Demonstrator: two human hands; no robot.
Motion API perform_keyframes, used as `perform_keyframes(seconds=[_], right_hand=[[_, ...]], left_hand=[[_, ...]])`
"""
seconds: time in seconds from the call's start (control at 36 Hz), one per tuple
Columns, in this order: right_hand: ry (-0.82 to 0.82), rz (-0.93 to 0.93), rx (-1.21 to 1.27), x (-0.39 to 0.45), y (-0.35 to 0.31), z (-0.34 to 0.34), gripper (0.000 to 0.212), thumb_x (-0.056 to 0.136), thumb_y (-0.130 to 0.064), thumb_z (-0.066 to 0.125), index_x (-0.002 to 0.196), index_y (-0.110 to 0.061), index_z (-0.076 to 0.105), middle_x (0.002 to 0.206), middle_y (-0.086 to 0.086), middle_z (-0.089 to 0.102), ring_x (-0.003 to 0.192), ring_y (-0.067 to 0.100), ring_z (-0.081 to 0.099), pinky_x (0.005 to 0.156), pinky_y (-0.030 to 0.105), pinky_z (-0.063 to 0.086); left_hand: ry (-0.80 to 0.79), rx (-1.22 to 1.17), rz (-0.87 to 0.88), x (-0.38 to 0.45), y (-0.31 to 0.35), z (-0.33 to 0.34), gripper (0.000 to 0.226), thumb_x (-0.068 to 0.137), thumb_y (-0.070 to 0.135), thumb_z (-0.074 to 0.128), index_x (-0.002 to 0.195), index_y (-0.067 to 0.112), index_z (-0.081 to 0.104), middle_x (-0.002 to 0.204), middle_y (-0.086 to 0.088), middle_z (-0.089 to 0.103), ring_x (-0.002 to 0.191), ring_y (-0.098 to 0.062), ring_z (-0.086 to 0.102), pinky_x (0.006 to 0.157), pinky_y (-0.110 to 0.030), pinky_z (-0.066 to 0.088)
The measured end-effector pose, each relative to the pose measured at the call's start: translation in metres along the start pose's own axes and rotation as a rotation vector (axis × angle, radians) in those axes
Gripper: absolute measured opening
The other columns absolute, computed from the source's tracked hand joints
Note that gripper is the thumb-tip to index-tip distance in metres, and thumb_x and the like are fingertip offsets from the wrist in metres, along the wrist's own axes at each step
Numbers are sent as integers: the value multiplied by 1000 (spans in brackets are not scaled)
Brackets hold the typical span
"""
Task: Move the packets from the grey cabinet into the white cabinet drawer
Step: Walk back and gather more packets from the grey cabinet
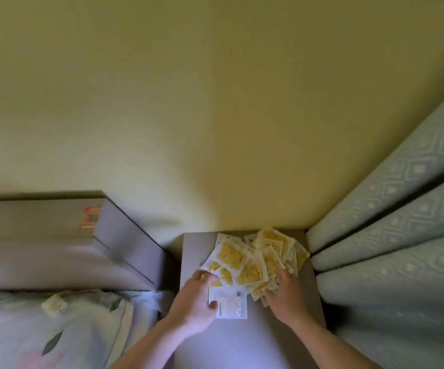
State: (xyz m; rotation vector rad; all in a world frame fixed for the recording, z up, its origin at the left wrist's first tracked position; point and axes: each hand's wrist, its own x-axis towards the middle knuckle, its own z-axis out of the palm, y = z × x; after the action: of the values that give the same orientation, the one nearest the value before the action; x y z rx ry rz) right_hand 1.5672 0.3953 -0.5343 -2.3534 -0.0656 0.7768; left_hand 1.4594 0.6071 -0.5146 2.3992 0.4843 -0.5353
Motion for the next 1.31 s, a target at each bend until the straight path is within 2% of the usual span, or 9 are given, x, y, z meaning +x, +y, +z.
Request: perform_keyframes(seconds=[0.17,0.42,0.5,0.58,0.75,1.0,1.17,1.25,1.31], right_hand=[[93,106,-4,65,35,47,51,81,-21,80,125,-9,58,122,11,60,114,30,58,94,37,48],[171,147,-66,108,63,80,31,80,-39,80,95,-25,56,87,-7,68,81,19,67,75,37,55],[159,130,-79,113,67,80,17,88,-35,74,82,-28,59,78,-12,66,72,10,64,67,32,56],[176,104,-12,109,72,76,21,89,-27,74,73,-27,59,72,-12,65,68,8,62,61,30,54],[237,35,91,90,78,50,15,92,-26,70,81,-30,60,84,-9,65,74,8,64,59,25,51],[212,89,164,100,71,26,12,100,-26,57,105,-15,59,93,-7,63,79,1,58,57,17,41],[197,-9,108,97,68,33,2,101,-21,57,100,-20,56,87,-14,61,77,1,60,49,11,39],[157,-110,62,100,69,43,4,99,-22,61,100,-25,58,88,-16,63,80,6,63,60,16,47],[124,-148,15,107,69,51,7,97,-23,64,104,-24,62,91,-15,64,88,9,63,73,28,52]], left_hand=[[-6,16,50,62,-13,31,49,88,24,63,135,30,51,140,12,41,122,-12,54,104,-26,42],[-2,201,166,152,-18,55,71,87,14,66,149,29,35,159,7,25,143,-20,32,114,-32,37],[-24,274,176,178,-21,61,80,87,13,67,155,26,26,166,3,16,150,-24,22,119,-38,32],[-65,375,212,197,-24,70,91,87,14,69,159,24,15,168,3,10,153,-25,13,123,-38,24],[-103,529,270,210,-31,77,95,80,12,74,157,24,20,158,2,31,143,-26,27,118,-38,30],[9,509,235,207,-39,65,49,89,44,70,133,26,57,128,6,60,123,-21,44,106,-33,29],[116,146,91,172,-60,58,27,92,44,68,104,21,67,93,12,56,99,-20,63,81,-32,38],[86,-80,-76,147,-80,65,31,91,43,69,75,24,51,85,4,66,84,-19,68,67,-34,47],[89,-129,-140,131,-88,72,30,91,42,69,76,20,55,84,3,70,76,-11,66,67,-30,48]])
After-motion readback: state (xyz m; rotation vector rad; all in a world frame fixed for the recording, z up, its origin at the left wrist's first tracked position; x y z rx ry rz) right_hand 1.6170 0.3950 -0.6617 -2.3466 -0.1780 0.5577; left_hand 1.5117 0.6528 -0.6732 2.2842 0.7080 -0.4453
